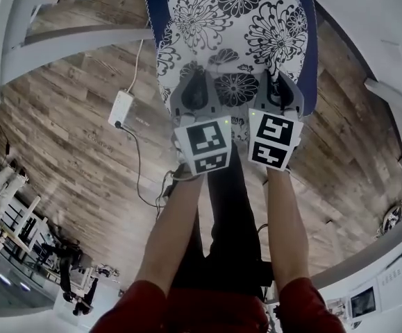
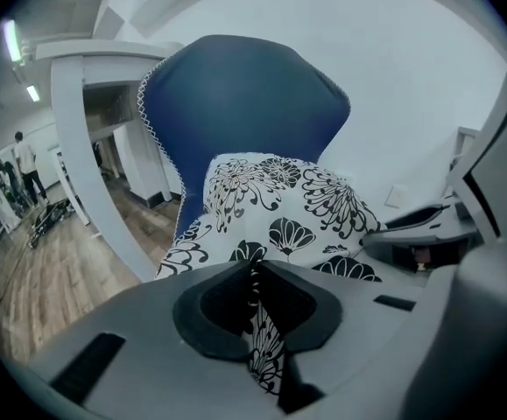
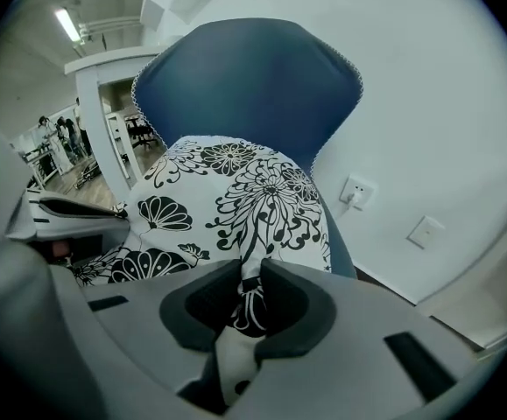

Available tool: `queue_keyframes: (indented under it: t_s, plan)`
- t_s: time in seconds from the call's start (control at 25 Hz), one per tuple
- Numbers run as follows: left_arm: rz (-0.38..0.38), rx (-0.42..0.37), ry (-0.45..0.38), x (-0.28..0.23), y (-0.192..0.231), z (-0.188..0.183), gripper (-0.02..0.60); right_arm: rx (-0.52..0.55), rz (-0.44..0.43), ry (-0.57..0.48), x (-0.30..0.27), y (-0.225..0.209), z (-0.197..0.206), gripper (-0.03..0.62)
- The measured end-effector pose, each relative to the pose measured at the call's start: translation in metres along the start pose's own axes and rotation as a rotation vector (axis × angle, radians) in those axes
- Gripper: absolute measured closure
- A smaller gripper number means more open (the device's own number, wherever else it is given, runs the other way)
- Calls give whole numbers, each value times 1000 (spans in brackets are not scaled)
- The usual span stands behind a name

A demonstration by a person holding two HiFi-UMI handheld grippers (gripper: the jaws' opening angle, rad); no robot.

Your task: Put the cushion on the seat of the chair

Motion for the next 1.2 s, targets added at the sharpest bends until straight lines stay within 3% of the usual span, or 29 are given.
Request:
queue_keyframes:
  t_s: [0.24,0.44,0.8,1.0,1.2]
  plan:
    - [4,-2,21,-16,1,13,537,12,-3,44,-14,-2,8,514]
    - [-22,23,20,-17,6,15,481,13,9,39,-12,-2,8,493]
    - [-15,53,6,-7,11,10,448,-29,60,30,0,-15,5,385]
    - [-22,55,-34,6,18,-12,445,-41,65,-12,13,-14,-16,385]
    - [-36,70,-114,38,32,-63,445,-62,69,-114,46,-7,-67,385]
Point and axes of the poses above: the fingertips, and each gripper's own axes: x backward along the fingers, y to its left, z out of its underside, the point moved 7 cm from there along x, backward along the fingers, and after that the axes turned 13 degrees about -y, right-handed, at the moved point
